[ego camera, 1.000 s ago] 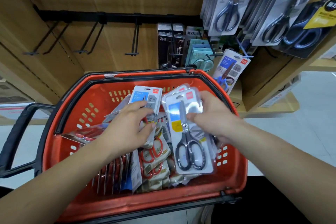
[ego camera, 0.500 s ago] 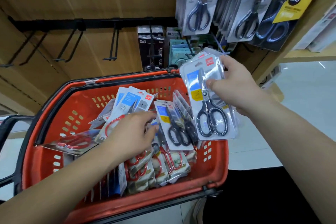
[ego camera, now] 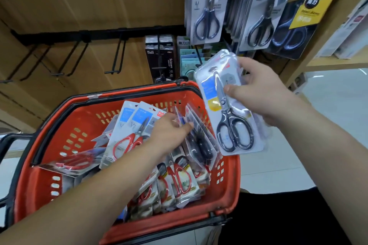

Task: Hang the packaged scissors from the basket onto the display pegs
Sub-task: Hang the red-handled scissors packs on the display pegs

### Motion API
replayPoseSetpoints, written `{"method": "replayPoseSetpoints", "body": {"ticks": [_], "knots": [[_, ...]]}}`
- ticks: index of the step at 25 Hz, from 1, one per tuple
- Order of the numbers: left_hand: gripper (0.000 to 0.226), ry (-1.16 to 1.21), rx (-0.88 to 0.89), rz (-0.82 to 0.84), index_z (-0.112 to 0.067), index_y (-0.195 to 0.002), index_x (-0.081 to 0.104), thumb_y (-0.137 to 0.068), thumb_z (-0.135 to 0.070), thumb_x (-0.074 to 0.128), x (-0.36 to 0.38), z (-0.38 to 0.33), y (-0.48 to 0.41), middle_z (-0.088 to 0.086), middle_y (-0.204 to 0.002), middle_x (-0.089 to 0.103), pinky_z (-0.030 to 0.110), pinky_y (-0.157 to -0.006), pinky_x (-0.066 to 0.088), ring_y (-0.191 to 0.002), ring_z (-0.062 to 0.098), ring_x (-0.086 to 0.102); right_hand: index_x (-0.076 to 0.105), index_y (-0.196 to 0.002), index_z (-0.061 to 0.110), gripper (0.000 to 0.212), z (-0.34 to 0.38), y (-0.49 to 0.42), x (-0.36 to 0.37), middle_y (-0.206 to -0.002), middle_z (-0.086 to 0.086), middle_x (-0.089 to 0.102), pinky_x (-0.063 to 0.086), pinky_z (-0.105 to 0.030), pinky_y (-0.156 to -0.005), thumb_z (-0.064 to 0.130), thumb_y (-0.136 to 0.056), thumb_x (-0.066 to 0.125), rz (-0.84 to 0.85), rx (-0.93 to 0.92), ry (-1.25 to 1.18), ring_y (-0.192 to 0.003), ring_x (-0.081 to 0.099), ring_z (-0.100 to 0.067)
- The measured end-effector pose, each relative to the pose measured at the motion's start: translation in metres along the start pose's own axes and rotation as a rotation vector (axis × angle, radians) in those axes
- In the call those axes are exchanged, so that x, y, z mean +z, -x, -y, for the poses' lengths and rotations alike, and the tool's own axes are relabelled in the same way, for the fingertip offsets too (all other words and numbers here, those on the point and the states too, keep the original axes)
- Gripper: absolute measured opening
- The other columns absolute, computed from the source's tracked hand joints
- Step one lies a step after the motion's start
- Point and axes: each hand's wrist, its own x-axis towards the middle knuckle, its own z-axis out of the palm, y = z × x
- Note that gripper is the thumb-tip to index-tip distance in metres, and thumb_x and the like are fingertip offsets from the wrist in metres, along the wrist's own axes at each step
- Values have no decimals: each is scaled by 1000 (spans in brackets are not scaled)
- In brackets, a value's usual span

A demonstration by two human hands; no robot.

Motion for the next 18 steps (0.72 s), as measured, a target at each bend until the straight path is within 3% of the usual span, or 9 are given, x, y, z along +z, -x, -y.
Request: {"method": "replayPoseSetpoints", "body": {"ticks": [1,3,6,8,10,11,14,16,18], "knots": [[68,3,9,24,-20,-140,52,-85,-47,83,8,-6,1,7,-122,71,40,-93,59,-106,31,72,65,-115,36,45,-1,-1,1,-95,4,77,59,-29,-70,-3,-93,68,16,-12,-2,-79,74,-14],[76,-35,16,66,-30,-138,49,-76,-50,88,26,-19,3,3,-118,75,42,-90,62,-102,28,74,64,-114,38,46,-1,-3,1,-94,6,76,58,-29,-67,-3,-93,68,10,-16,-1,-72,71,-11],[52,-99,-75,121,-27,-108,58,-72,-36,94,39,-36,0,2,-103,76,49,-72,67,-85,26,77,63,-114,41,49,-4,-7,-2,-104,3,77,65,-43,-82,-1,-91,68,-32,-14,5,-90,76,-19],[39,-126,-120,156,-22,-96,60,-75,-19,93,33,-42,0,7,-95,74,41,-62,66,-77,26,76,63,-121,41,53,-7,-8,0,-108,4,78,63,-47,-90,-1,-90,70,-21,-13,-34,-97,76,-20],[39,-147,-142,138,-15,-101,63,-74,-7,91,21,-43,0,9,-90,73,29,-50,57,-68,23,71,60,-138,39,64,-8,-9,1,-117,3,77,61,-48,-95,5,-86,74,-19,-1,-77,-103,76,-21],[42,-141,-160,119,-10,-106,64,-74,-2,90,15,-45,3,10,-89,72,25,-44,51,-63,22,68,58,-141,46,70,-8,-10,2,-120,3,76,61,-49,-96,9,-84,75,-29,-2,-94,-104,76,-20],[72,-146,-180,94,-11,-133,54,-71,0,89,-6,-47,8,12,-93,69,22,-42,47,-60,21,63,59,-95,79,78,2,-10,4,-111,10,77,61,-48,-95,2,-93,71,-10,9,-128,-102,75,-14],[87,-171,-165,91,-17,-148,46,-72,-3,87,-26,-49,15,8,-97,66,28,-54,52,-67,23,66,60,-85,74,77,8,-8,7,-101,13,79,62,-46,-93,-3,-95,69,13,24,-139,-100,75,-11],[88,-198,-156,63,-17,-150,45,-72,-7,84,-51,-48,25,7,-102,67,24,-55,54,-69,21,66,65,-86,68,75,13,-7,13,-96,14,80,62,-47,-93,-6,-94,68,16,8,-148,-97,76,-13]]}}
